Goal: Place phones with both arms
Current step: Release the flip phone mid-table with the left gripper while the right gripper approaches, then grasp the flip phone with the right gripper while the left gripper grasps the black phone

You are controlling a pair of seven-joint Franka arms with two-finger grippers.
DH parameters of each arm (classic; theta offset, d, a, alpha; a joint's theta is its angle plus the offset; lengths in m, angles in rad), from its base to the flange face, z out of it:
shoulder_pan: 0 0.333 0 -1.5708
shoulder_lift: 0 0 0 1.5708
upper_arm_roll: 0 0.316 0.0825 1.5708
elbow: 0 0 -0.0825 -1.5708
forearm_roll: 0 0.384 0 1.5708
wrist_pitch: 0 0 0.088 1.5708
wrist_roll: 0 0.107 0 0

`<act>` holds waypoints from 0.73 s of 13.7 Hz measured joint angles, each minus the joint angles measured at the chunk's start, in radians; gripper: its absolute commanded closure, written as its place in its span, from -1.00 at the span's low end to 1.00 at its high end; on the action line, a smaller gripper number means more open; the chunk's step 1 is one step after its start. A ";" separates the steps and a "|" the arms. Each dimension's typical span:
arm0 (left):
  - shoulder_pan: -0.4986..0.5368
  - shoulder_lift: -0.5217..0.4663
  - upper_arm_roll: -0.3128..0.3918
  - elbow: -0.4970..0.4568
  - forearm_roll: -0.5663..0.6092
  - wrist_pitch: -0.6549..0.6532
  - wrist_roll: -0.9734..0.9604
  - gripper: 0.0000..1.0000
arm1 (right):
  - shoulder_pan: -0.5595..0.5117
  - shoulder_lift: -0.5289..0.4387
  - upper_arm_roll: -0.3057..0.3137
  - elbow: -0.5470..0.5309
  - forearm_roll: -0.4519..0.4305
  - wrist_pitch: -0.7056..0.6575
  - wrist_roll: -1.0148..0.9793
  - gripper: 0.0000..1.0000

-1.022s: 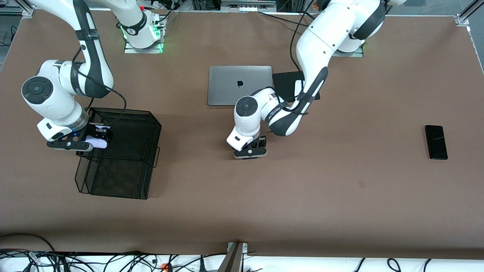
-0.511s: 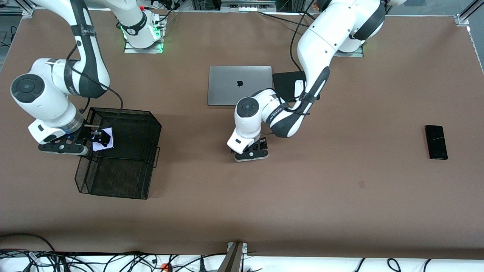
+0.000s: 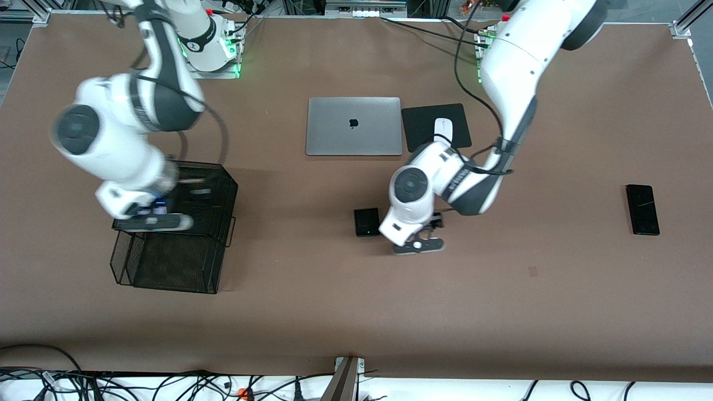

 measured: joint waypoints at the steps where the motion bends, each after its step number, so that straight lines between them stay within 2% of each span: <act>1: 0.033 -0.020 0.000 -0.050 0.000 0.001 0.052 -1.00 | 0.011 0.029 0.042 0.010 0.006 0.045 0.004 -0.99; 3: 0.097 -0.062 0.000 -0.130 0.000 0.001 0.159 -1.00 | 0.065 0.105 0.085 0.068 0.009 0.095 0.059 -0.99; 7: 0.251 -0.175 0.003 -0.282 0.009 0.012 0.419 -1.00 | 0.194 0.325 0.090 0.319 0.008 0.111 0.265 -0.99; 10: 0.415 -0.262 0.004 -0.418 0.071 0.093 0.604 -1.00 | 0.263 0.468 0.090 0.415 0.008 0.213 0.346 -0.99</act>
